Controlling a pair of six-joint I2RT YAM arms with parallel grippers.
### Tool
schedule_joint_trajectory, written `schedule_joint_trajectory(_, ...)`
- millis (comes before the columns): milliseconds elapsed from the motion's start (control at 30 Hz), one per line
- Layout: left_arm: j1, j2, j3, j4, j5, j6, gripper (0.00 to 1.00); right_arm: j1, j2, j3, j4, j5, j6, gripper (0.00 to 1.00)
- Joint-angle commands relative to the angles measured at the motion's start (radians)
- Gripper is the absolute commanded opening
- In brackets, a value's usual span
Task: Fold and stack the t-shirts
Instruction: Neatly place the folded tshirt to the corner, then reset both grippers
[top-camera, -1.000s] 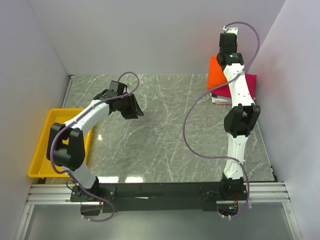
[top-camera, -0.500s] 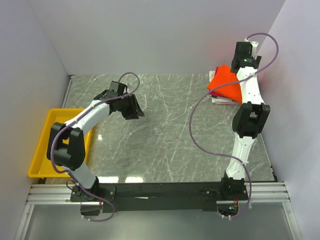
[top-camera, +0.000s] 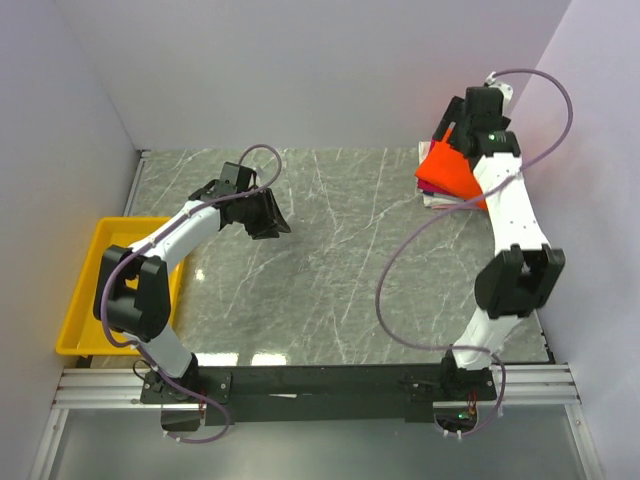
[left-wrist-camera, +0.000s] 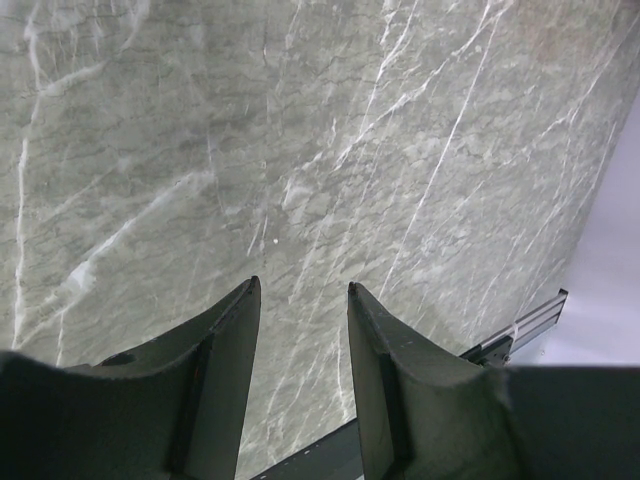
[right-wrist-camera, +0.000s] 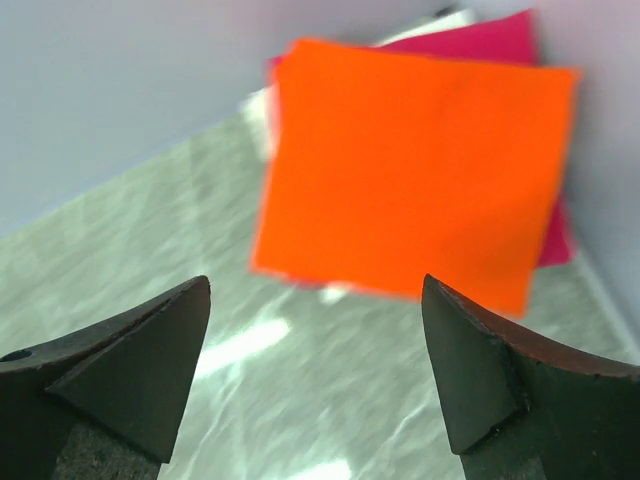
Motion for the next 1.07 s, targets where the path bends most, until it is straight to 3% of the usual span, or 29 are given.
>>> schedule_joint_trajectory(0,-0.008,-0.064,0.019,0.006,-0.030,0.009,0.46,0.087,-0.147,-0.135,0.097,-0.087,0.088,0.92)
schedule_joint_trajectory(333,-0.046,-0.309,-0.091,0.002,-0.206,-0.012,0.47,0.478,-0.559,-0.794,0.347,-0.052,0.252,0.94)
schedule_joint_trajectory(500,-0.074,-0.506,-0.235,0.032,-0.311,-0.028,0.47,0.552,-0.794,-1.068,0.419,-0.084,0.325,0.95)
schedule_joint_trajectory(733,-0.080,-0.717,-0.415,0.095,-0.349,-0.074,0.48,0.554,-0.931,-1.148,0.364,-0.098,0.312,1.00)
schedule_joint_trajectory(1033,-0.080,-0.747,-0.392,0.030,-0.355,-0.035,0.48,0.554,-1.012,-1.184,0.386,-0.061,0.322,1.00)
